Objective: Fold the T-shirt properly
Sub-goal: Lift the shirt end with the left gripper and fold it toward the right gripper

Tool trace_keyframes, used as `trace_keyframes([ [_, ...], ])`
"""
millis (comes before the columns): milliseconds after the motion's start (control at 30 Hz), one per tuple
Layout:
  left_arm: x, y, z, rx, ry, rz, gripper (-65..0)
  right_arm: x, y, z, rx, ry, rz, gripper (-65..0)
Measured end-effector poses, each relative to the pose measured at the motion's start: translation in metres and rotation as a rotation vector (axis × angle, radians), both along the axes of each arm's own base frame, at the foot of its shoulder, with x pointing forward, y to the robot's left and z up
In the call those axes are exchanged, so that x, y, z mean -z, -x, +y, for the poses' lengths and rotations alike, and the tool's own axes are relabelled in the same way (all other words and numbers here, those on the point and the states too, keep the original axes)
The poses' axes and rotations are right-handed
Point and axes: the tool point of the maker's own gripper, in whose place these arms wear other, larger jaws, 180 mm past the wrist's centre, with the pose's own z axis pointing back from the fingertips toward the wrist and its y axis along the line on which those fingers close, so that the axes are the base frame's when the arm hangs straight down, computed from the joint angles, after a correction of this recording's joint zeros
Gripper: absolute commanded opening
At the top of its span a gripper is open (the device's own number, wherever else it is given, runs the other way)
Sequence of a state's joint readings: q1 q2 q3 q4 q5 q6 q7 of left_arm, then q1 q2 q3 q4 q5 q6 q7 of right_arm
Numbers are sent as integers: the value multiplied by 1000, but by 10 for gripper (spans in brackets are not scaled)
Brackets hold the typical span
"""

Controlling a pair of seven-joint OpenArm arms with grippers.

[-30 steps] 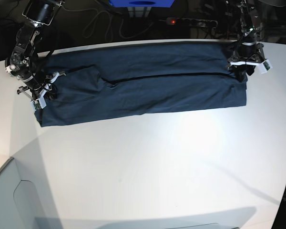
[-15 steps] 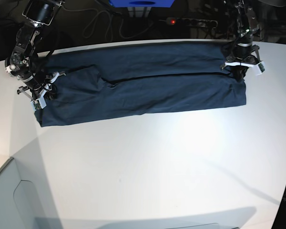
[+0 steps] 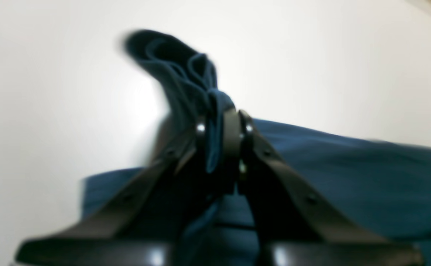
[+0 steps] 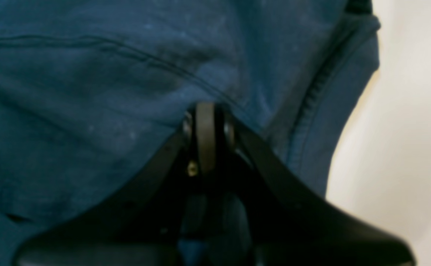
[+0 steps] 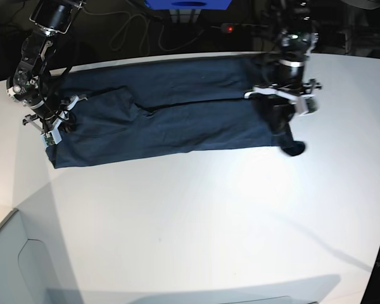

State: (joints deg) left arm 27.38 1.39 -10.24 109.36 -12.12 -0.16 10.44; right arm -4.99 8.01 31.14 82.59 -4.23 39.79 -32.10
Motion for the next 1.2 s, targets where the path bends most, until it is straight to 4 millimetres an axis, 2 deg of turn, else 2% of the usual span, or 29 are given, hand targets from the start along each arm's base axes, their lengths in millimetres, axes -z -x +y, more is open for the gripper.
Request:
trace_keyframes([
  [100,4,1,-47,95,22,16,-650,0,0,0,0,1,-1,-645],
  [267,-3,8,-131,296,74,1,-650,0,0,0,0,1,-1,-645],
  [333,-7,10,-155,358,85,-10,-650,0,0,0,0,0,-1,-645],
  [400,-2,11,-171,403,77,-5,-650,0,0,0,0,1,-1,-645],
  [567,15,5,-189,457,63,18,-650,0,0,0,0,0,-1,-645],
  [833,22,-7,-217,534,62,12,-650,0,0,0,0,0,-1,-645],
  [1200,38,-6,-225,541,71,55,-650,0,0,0,-1,1,0,-645],
])
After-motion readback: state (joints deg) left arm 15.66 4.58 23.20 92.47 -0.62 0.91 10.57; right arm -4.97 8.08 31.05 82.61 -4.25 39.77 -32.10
